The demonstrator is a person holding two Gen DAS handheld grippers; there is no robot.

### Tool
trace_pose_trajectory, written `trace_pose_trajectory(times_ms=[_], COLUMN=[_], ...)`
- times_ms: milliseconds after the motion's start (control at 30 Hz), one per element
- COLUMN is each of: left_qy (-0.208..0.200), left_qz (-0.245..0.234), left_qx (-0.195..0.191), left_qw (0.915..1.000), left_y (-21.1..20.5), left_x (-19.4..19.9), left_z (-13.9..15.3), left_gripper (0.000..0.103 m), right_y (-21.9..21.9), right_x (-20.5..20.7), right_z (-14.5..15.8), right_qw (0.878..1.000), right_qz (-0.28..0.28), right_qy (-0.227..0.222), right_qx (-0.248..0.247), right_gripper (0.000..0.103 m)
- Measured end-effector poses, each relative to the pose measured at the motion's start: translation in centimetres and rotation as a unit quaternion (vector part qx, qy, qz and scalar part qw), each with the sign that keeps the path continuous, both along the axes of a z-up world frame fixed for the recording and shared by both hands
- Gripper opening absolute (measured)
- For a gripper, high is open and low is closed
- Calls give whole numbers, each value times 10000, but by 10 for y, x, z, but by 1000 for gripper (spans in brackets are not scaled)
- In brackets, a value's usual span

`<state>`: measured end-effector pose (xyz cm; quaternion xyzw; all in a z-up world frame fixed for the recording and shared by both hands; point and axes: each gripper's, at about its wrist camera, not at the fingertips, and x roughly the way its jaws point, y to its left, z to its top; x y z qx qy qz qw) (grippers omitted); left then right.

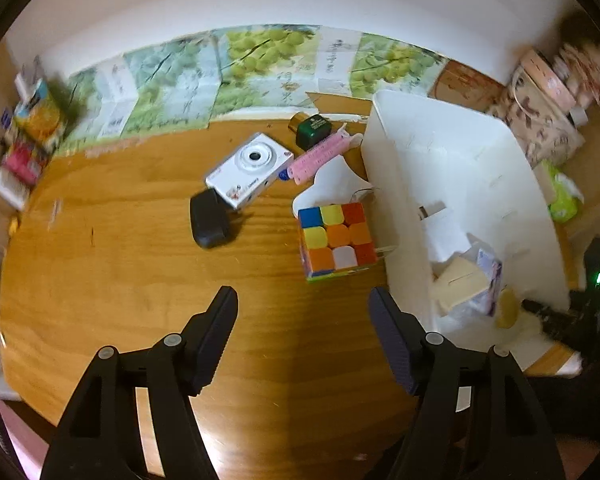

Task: Organize rigid objects
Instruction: 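Withdraw the open left tool and move it over the Rubik's cube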

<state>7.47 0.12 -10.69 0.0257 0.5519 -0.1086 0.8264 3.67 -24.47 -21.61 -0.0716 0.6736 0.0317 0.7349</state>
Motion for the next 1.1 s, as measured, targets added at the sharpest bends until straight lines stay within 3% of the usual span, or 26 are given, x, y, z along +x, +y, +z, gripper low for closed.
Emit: trace_pose_trajectory(times_ms=[100,200,467,733,1000,1100], left_qy=[-222,-466,-504,-407,-302,-267], left_qz=[-515,-1004,-2505,-3341,-3918,-4007], left_qx=[107,452,1029,1366,1457,1496], left_qw=[9984,9928,9613,9317,9079,9035], left_y=[-6,-15,-44,-67,-80,-84], left_x=[2,5,16,24,33,40], left_z=[-3,-8,-34,-56,-64,-66], left_gripper=[71,71,71,71,72,73], right_y=[3,4,5,-4,-14,-15], right_x=[4,8,18,22,22,22], right_z=[-3,-3,-12,-20,-25,-25], right_qw=[9999,9998,9995,9990,9985,9984], right_qz=[23,43,-17,-172,-317,-327], right_qy=[100,168,308,403,424,444], right_qx=[-18,-12,67,122,146,138], right_gripper=[14,14,14,14,14,14])
